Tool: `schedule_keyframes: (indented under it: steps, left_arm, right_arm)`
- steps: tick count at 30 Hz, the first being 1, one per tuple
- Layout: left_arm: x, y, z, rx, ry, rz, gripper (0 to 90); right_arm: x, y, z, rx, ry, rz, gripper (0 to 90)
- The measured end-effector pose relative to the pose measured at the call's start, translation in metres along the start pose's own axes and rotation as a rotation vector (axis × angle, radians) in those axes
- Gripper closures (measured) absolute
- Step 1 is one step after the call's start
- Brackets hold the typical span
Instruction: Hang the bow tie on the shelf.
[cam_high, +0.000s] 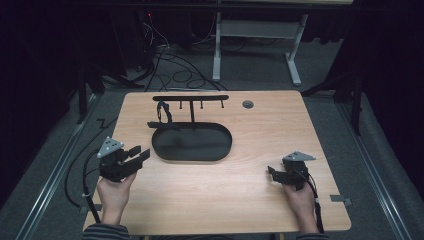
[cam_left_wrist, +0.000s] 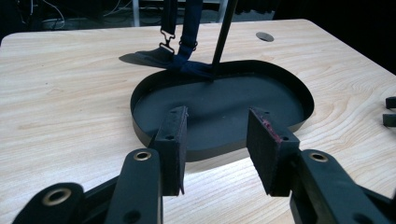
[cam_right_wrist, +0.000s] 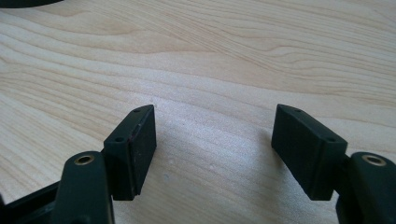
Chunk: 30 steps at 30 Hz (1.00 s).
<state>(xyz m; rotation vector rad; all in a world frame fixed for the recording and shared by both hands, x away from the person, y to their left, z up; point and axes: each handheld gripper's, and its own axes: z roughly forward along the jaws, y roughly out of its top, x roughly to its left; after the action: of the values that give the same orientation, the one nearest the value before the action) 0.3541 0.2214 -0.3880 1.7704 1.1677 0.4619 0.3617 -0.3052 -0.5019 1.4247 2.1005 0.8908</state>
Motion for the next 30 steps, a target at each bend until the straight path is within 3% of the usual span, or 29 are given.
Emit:
schedule_keyframes:
  steps: [18,30]
  left_arm:
    - [0.001,-0.015,0.004,0.021,-0.006,-0.024,58.5]
    - [-0.001,-0.024,0.005,0.025,-0.033,-0.045,58.1]
  right_arm:
    - [0.000,0.000,0.000,0.000,0.000,0.000,32.3]
    - [0.000,0.000,0.000,0.000,-0.001,0.000,32.3]
